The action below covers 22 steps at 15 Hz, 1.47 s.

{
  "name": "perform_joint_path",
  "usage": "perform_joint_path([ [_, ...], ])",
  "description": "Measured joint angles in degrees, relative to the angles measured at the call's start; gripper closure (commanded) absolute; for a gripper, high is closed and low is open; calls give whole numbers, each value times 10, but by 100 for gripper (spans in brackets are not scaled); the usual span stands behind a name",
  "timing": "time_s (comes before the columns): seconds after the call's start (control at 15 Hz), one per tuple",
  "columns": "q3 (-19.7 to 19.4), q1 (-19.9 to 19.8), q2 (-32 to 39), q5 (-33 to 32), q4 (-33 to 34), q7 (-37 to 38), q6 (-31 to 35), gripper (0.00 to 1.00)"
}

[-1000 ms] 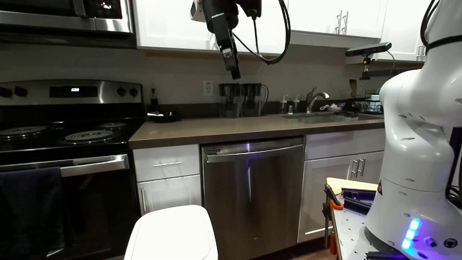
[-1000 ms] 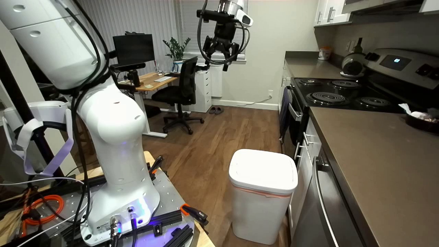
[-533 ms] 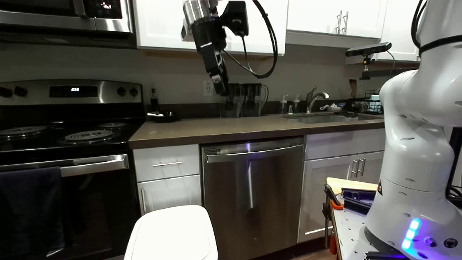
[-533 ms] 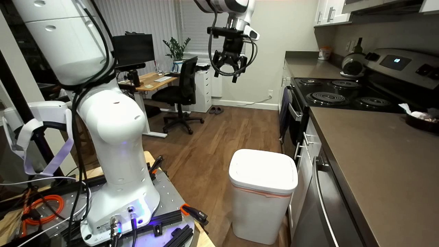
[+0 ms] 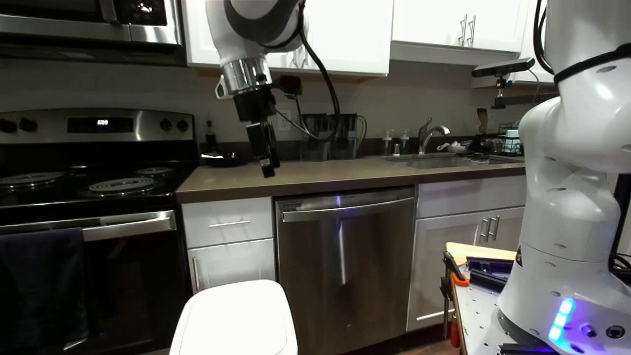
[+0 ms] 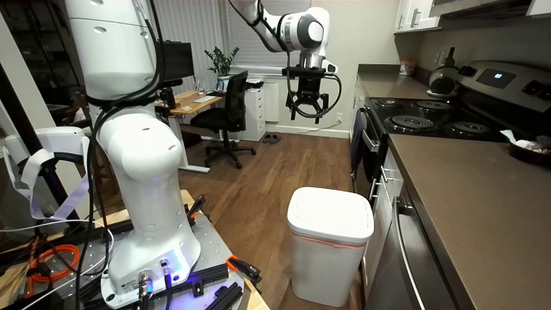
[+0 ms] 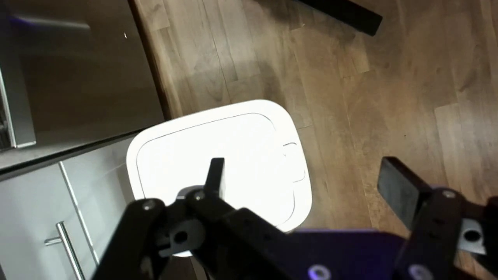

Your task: Open the white bin

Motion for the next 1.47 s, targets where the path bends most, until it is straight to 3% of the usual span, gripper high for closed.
perform_joint_path([
  [0.6, 4, -39, 177, -30, 83, -136, 144, 0],
  [1.2, 49, -56, 356, -30, 247, -249, 148, 0],
  [1.33, 60, -54, 389, -30, 280, -257, 134, 7],
  [1.4, 65, -53, 406, -30, 296, -259, 125, 23],
  [1.47, 67, -50, 421, -30, 311, -259, 116, 31],
])
